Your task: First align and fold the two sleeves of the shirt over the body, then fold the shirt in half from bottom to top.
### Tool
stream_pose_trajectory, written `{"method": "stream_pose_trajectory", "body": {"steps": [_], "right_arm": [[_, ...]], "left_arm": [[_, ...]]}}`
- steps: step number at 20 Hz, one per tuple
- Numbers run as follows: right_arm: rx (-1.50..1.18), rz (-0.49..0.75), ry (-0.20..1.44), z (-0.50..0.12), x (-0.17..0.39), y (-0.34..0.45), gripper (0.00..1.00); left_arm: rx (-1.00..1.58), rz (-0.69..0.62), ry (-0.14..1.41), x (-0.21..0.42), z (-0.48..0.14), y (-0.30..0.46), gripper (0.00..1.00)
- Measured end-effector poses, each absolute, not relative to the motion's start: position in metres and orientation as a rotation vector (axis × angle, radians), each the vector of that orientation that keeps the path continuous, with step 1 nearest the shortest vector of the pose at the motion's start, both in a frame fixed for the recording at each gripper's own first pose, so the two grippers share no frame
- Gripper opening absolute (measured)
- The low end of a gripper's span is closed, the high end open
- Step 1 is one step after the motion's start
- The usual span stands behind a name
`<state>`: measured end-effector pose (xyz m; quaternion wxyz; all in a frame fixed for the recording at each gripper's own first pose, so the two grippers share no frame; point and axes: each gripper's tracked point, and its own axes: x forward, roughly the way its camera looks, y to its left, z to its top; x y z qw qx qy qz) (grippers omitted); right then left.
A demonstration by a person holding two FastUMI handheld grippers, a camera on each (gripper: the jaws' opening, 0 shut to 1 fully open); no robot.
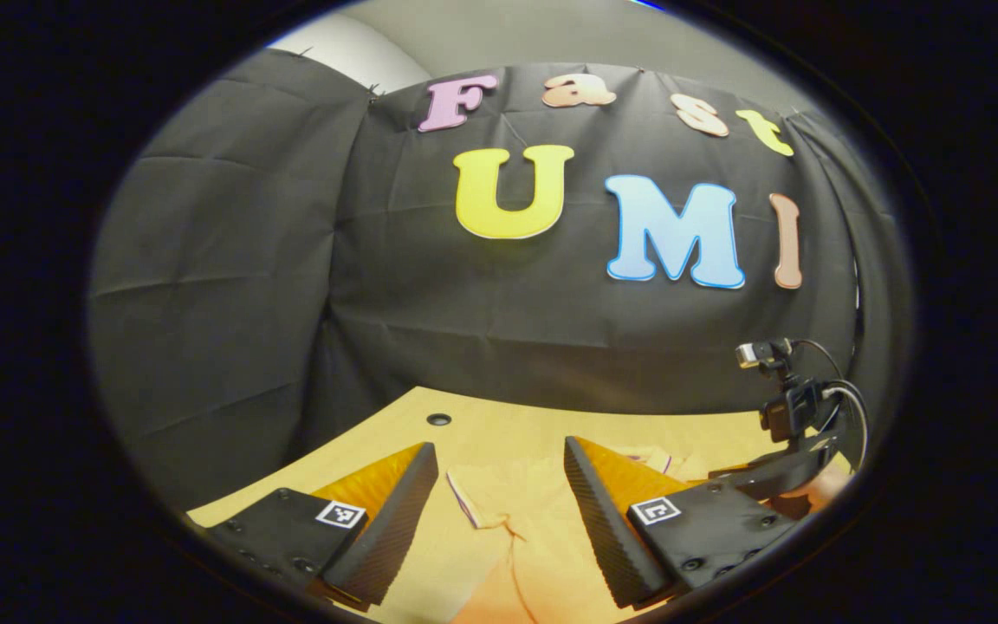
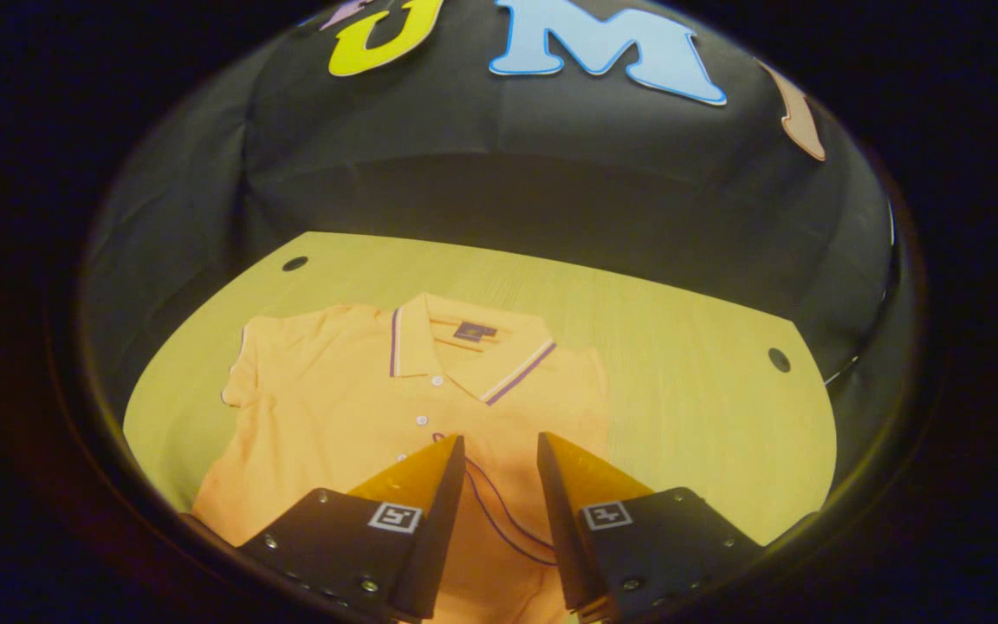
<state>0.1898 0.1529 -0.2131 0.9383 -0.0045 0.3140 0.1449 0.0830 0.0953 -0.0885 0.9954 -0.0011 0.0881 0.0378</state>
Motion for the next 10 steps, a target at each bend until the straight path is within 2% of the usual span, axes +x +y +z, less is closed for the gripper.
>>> {"method": "stream_pose_trajectory", "body": {"steps": [1, 3, 5, 7, 10], "right_arm": [[-0.012, 0.280, 0.627, -0.205, 0.185, 0.149, 0.70], [0.001, 0.258, 0.588, -0.186, 0.174, 0.144, 0.77], [0.018, 0.230, 0.556, -0.167, 0.160, 0.139, 0.81], [0.023, 0.197, 0.531, -0.151, 0.146, 0.132, 0.90], [0.051, 0.168, 0.488, -0.125, 0.121, 0.129, 0.88]], "left_arm": [[-0.001, 0.064, 0.182, 0.087, -0.092, 0.096, 0.94], [0.006, 0.039, 0.197, 0.097, -0.104, 0.099, 0.94], [0.001, 0.021, 0.227, 0.107, -0.119, 0.105, 0.94], [-0.022, 0.010, 0.267, 0.114, -0.137, 0.112, 0.96], [-0.056, 0.007, 0.306, 0.125, -0.157, 0.120, 0.96]]}}
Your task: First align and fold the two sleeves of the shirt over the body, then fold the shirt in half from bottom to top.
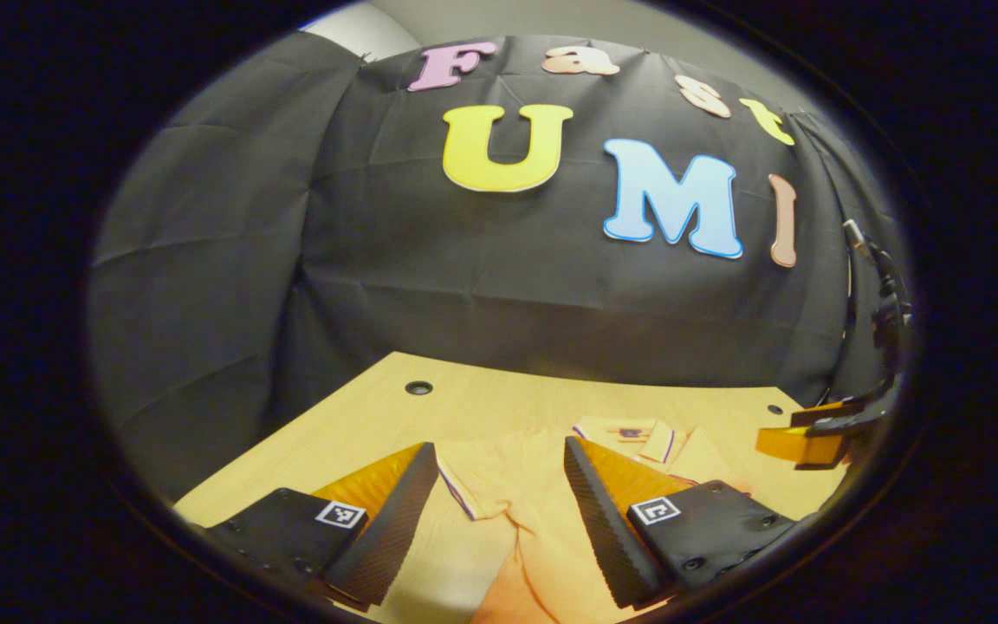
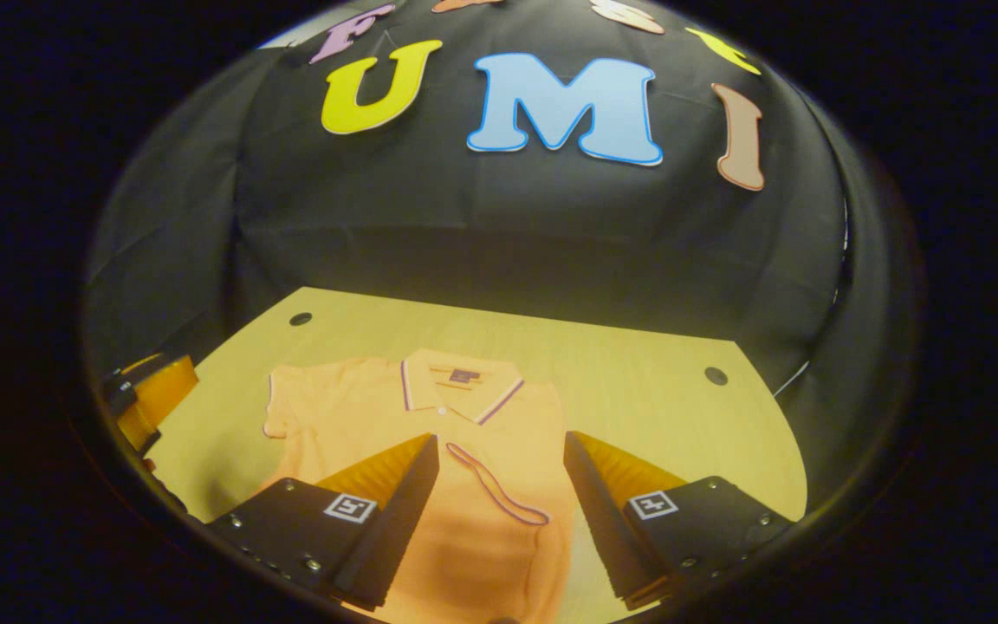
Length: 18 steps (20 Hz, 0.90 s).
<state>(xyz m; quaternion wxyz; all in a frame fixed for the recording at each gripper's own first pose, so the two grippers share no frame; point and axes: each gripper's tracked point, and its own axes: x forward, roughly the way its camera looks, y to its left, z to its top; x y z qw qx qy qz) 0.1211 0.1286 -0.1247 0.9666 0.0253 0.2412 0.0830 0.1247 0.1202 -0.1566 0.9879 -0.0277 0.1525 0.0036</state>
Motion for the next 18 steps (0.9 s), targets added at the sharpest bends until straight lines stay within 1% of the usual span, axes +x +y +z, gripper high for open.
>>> {"method": "stream_pose_trajectory", "body": {"steps": [1, 2, 3, 4, 5, 6, 7, 10, 11, 15, 16, 17, 18], "right_arm": [[0.065, 0.159, 0.477, -0.117, 0.110, 0.127, 0.90], [0.078, 0.149, 0.466, -0.109, 0.101, 0.127, 0.90], [0.087, 0.140, 0.458, -0.104, 0.092, 0.126, 0.88], [0.091, 0.134, 0.454, -0.102, 0.085, 0.126, 0.90], [0.092, 0.121, 0.452, -0.100, 0.077, 0.127, 0.90], [0.094, 0.112, 0.447, -0.097, 0.070, 0.128, 0.90], [0.096, 0.098, 0.439, -0.093, 0.065, 0.130, 0.88], [0.092, 0.072, 0.421, -0.088, 0.051, 0.137, 0.88], [0.078, 0.065, 0.423, -0.088, 0.045, 0.138, 0.90], [0.075, 0.089, 0.436, -0.085, 0.027, 0.154, 0.90], [0.081, 0.096, 0.431, -0.083, 0.023, 0.157, 0.88], [0.088, 0.106, 0.427, -0.081, 0.018, 0.161, 0.88], [0.091, 0.113, 0.428, -0.080, 0.014, 0.164, 0.88]], "left_arm": [[-0.065, 0.006, 0.320, 0.129, -0.164, 0.124, 0.96], [-0.070, 0.008, 0.335, 0.135, -0.173, 0.127, 0.94], [-0.068, 0.007, 0.352, 0.141, -0.182, 0.130, 0.96], [-0.067, 0.006, 0.363, 0.150, -0.189, 0.132, 0.96], [-0.068, 0.003, 0.375, 0.159, -0.196, 0.134, 0.94], [-0.067, 0.001, 0.387, 0.167, -0.204, 0.136, 0.94], [-0.065, 0.001, 0.406, 0.175, -0.213, 0.140, 0.94], [-0.077, 0.018, 0.464, 0.193, -0.240, 0.154, 0.95], [-0.088, 0.028, 0.484, 0.198, -0.247, 0.159, 0.94], [-0.145, 0.071, 0.540, 0.217, -0.271, 0.176, 0.95], [-0.147, 0.079, 0.545, 0.223, -0.274, 0.180, 0.94], [-0.138, 0.087, 0.550, 0.228, -0.279, 0.183, 0.96], [-0.125, 0.096, 0.559, 0.233, -0.285, 0.186, 0.94]]}}
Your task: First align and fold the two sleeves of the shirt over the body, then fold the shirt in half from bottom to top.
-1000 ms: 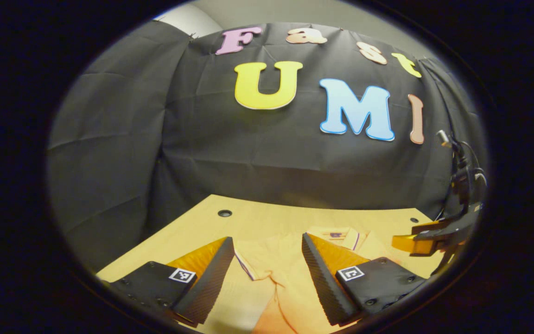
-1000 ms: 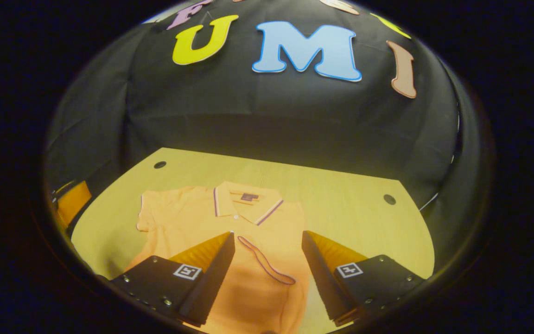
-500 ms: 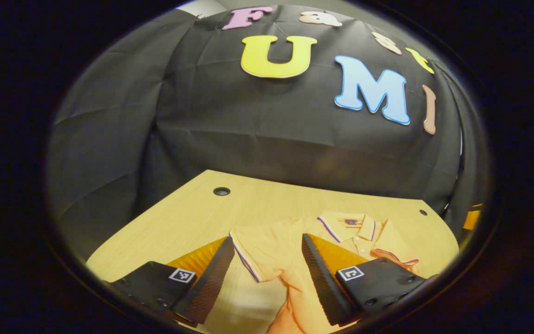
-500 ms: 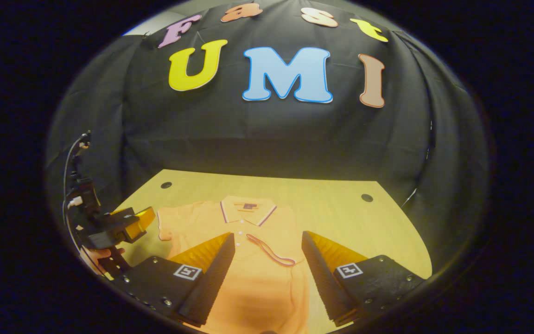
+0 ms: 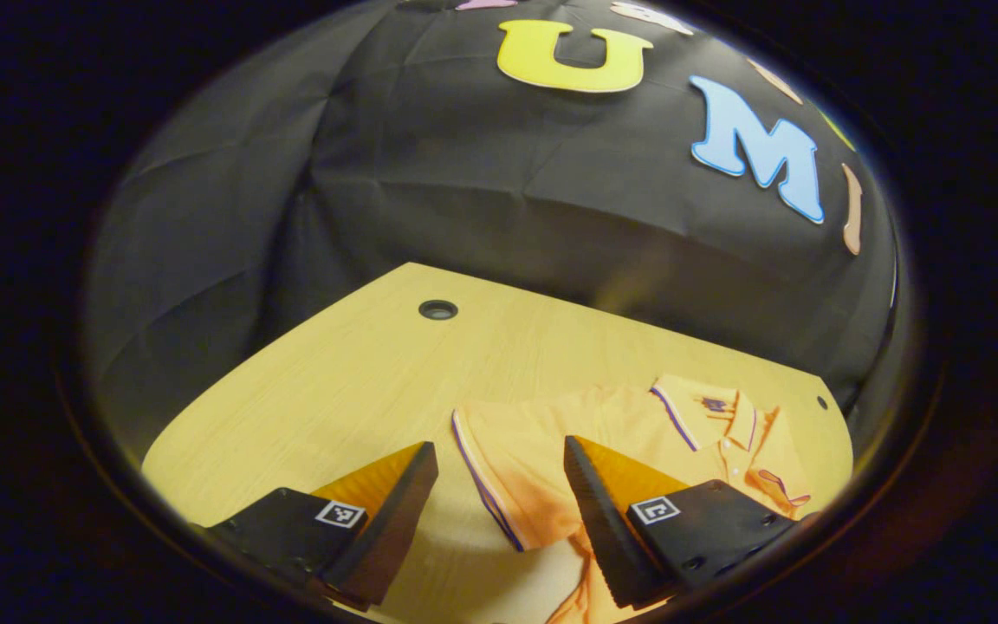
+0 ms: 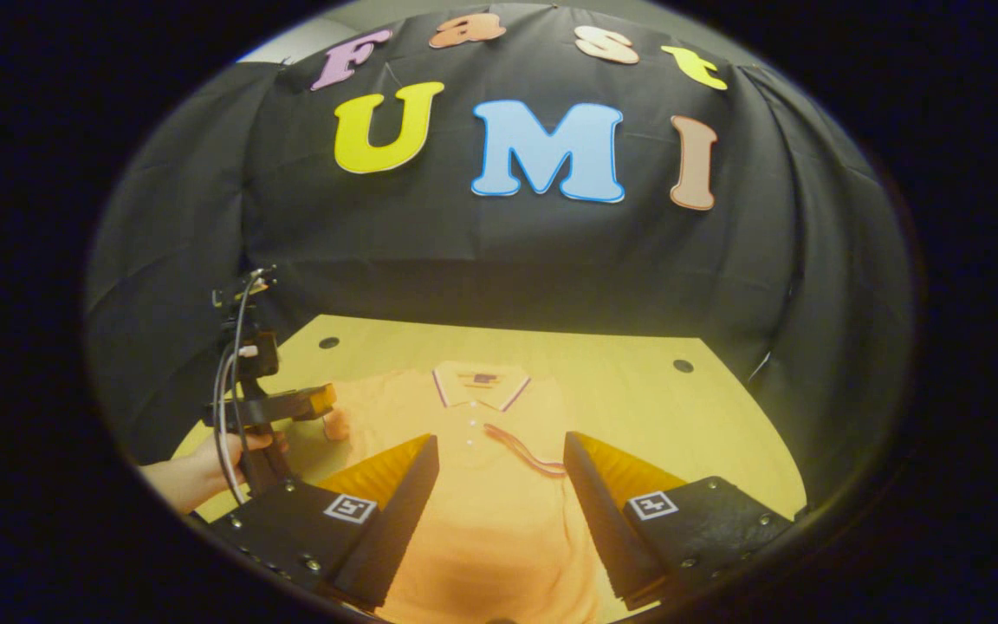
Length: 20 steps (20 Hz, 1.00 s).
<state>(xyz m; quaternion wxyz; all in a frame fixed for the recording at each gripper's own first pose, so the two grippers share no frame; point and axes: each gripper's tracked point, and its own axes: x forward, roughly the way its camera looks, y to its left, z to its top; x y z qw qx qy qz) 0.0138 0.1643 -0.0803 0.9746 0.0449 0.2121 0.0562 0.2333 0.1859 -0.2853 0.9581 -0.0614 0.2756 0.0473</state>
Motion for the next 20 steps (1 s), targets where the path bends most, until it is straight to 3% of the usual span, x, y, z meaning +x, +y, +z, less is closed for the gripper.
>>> {"method": "stream_pose_trajectory", "body": {"steps": [8, 16, 17, 20], "right_arm": [[0.102, 0.118, 0.480, -0.098, -0.019, 0.163, 0.90], [0.146, 0.128, 0.519, -0.115, -0.020, 0.167, 0.90], [0.151, 0.128, 0.522, -0.117, -0.020, 0.167, 0.90], [0.160, 0.123, 0.527, -0.118, -0.020, 0.165, 0.90]], "left_arm": [[-0.134, 0.127, 0.650, 0.258, -0.329, 0.186, 0.95], [0.049, 0.068, 0.701, 0.273, -0.341, 0.172, 0.92], [0.045, 0.060, 0.695, 0.275, -0.339, 0.169, 0.84], [0.050, 0.072, 0.690, 0.275, -0.340, 0.175, 0.46]]}}
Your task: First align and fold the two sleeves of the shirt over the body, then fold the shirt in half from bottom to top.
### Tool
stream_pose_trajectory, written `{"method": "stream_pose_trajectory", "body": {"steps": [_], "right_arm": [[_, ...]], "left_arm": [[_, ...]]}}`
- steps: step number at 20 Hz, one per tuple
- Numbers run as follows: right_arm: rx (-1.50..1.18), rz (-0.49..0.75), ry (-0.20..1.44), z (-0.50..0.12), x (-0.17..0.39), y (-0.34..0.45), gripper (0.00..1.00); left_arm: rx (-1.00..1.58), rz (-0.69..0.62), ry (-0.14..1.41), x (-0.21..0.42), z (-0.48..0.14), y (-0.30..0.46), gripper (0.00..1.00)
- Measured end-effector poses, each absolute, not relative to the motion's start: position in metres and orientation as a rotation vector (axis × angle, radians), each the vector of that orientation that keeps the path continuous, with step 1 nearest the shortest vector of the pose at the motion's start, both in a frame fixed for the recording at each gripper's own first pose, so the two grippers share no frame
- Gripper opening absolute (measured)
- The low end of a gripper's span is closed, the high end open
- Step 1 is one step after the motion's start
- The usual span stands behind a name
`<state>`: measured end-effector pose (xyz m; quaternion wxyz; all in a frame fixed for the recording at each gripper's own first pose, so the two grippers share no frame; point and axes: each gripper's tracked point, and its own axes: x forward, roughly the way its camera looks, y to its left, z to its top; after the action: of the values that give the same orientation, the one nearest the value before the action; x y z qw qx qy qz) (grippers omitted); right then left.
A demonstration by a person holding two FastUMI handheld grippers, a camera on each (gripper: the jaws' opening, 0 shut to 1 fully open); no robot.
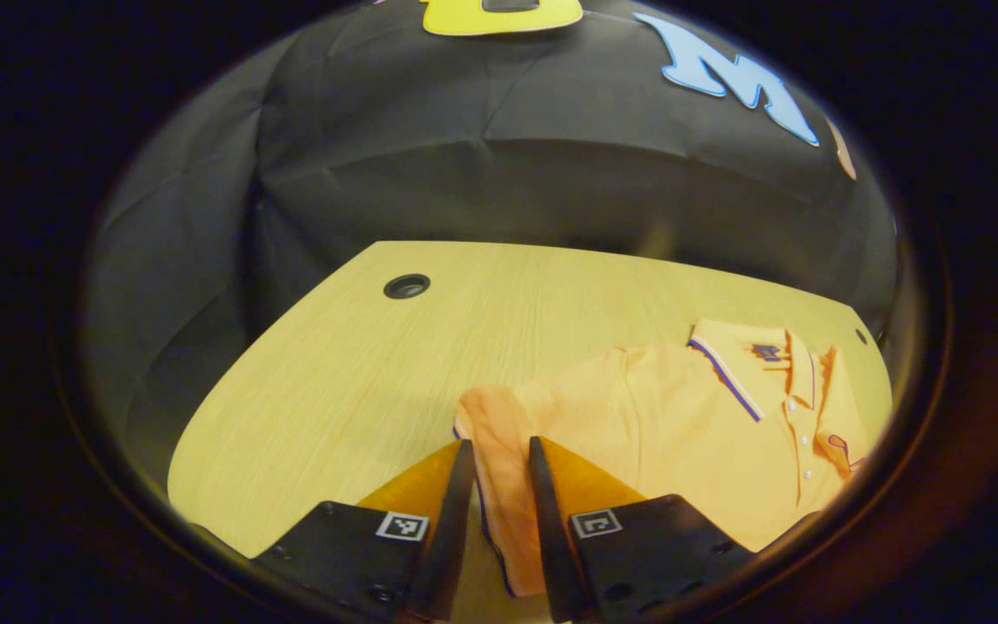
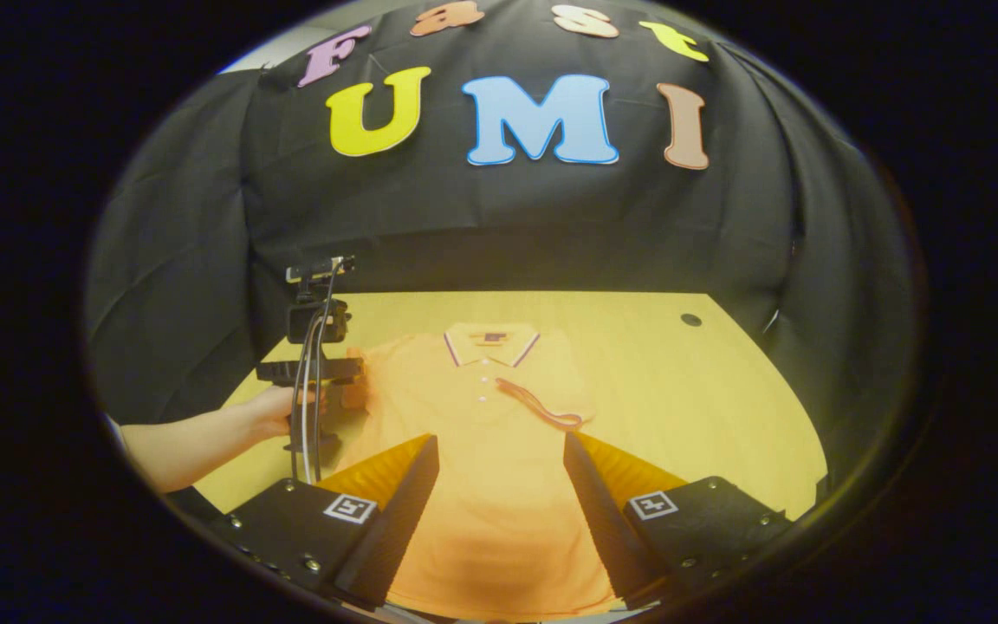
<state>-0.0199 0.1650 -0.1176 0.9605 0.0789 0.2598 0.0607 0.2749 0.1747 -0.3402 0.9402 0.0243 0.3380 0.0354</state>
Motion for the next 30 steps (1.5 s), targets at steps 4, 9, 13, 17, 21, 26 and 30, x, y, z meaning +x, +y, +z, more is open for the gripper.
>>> {"method": "stream_pose_trajectory", "body": {"steps": [4, 9, 13, 17, 21, 26, 30], "right_arm": [[0.185, 0.107, 0.550, -0.130, -0.017, 0.156, 0.90], [0.187, 0.079, 0.553, -0.133, -0.020, 0.143, 0.90], [0.191, 0.076, 0.547, -0.134, -0.018, 0.141, 0.90], [0.195, 0.088, 0.548, -0.137, -0.017, 0.145, 0.90], [0.202, 0.085, 0.555, -0.143, -0.016, 0.147, 0.90], [0.225, 0.028, 0.571, -0.152, -0.018, 0.138, 0.88], [0.259, -0.027, 0.596, -0.162, -0.018, 0.134, 0.90]], "left_arm": [[0.077, 0.065, 0.699, 0.275, -0.340, 0.173, 0.08], [0.064, 0.048, 0.696, 0.274, -0.333, 0.159, 0.08], [0.063, 0.002, 0.624, 0.276, -0.299, 0.135, 0.09], [0.091, -0.055, 0.590, 0.276, -0.279, 0.106, 0.09], [0.106, -0.110, 0.593, 0.273, -0.283, 0.077, 0.09], [0.156, -0.188, 0.626, 0.267, -0.304, 0.047, 0.09], [0.180, -0.243, 0.663, 0.262, -0.321, 0.032, 0.09]]}}
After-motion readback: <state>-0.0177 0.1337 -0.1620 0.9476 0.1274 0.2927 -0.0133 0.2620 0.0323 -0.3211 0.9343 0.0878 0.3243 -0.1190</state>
